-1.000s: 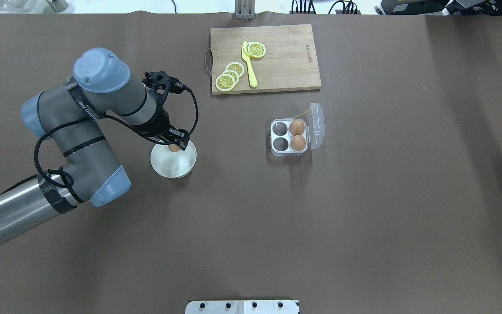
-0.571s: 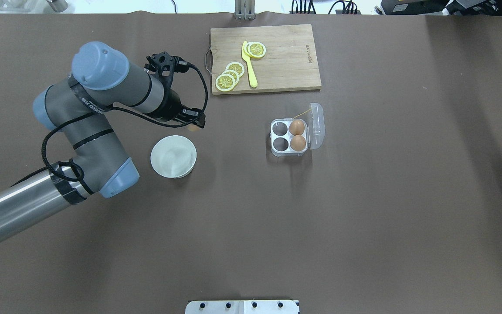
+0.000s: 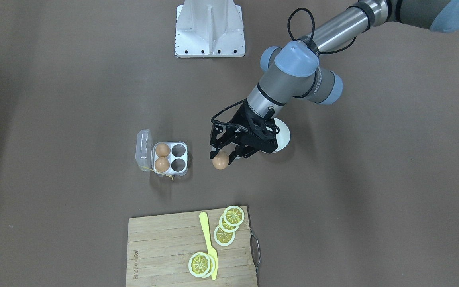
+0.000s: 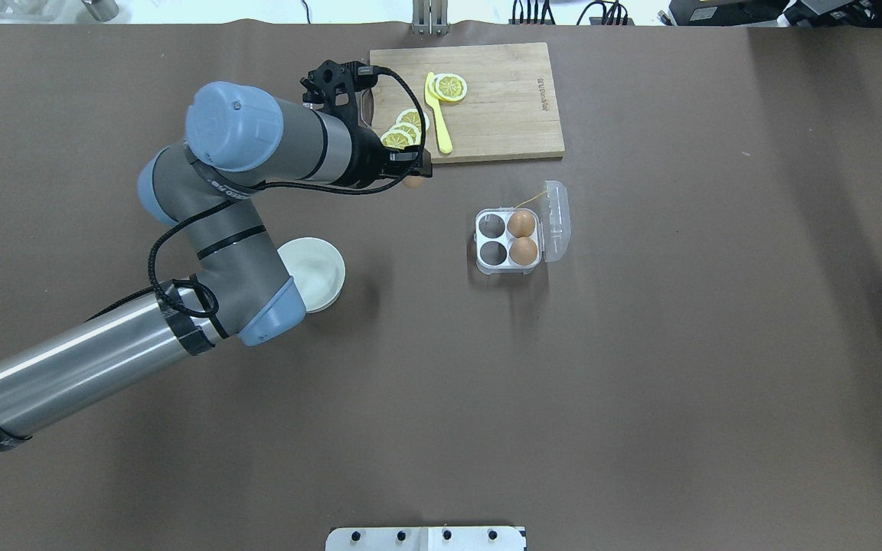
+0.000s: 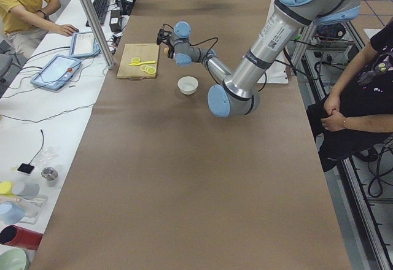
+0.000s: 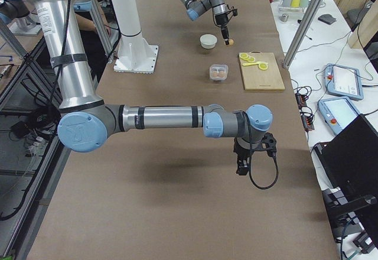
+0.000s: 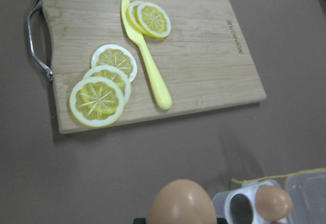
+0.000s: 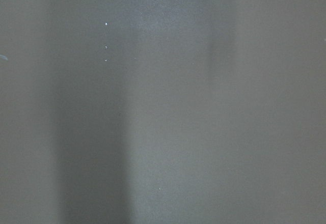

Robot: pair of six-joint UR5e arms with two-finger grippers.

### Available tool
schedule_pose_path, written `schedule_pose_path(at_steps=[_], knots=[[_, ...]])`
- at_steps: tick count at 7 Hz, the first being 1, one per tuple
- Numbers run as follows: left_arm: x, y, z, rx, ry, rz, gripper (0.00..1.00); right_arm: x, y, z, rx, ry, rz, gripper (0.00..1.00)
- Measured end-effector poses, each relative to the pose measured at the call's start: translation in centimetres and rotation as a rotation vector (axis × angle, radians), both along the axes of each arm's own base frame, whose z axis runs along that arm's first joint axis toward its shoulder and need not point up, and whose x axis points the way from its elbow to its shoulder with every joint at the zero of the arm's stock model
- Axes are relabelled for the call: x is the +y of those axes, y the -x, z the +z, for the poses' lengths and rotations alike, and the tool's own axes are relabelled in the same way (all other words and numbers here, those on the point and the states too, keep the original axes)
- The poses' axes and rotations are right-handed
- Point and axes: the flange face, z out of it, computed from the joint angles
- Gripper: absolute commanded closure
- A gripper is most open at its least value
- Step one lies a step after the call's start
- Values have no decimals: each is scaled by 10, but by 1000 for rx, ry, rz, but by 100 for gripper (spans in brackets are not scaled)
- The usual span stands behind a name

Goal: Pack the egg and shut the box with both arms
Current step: 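Carry the egg with the left gripper toward the clear egg carton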

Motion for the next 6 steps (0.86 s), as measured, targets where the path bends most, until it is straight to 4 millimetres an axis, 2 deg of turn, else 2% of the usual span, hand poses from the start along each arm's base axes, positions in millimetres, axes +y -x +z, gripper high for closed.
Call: schedule_pose_path(at_steps=[2,3,6], knots=[[22,-40,-30,93,35,-116,58,0,0,-1,0,-1,0,0],[33,-54,-38,113,43,-144,58,0,0,-1,1,-2,0,0],[35,-80,-47,105,48,-199,58,0,0,0,1,-1,0,0]])
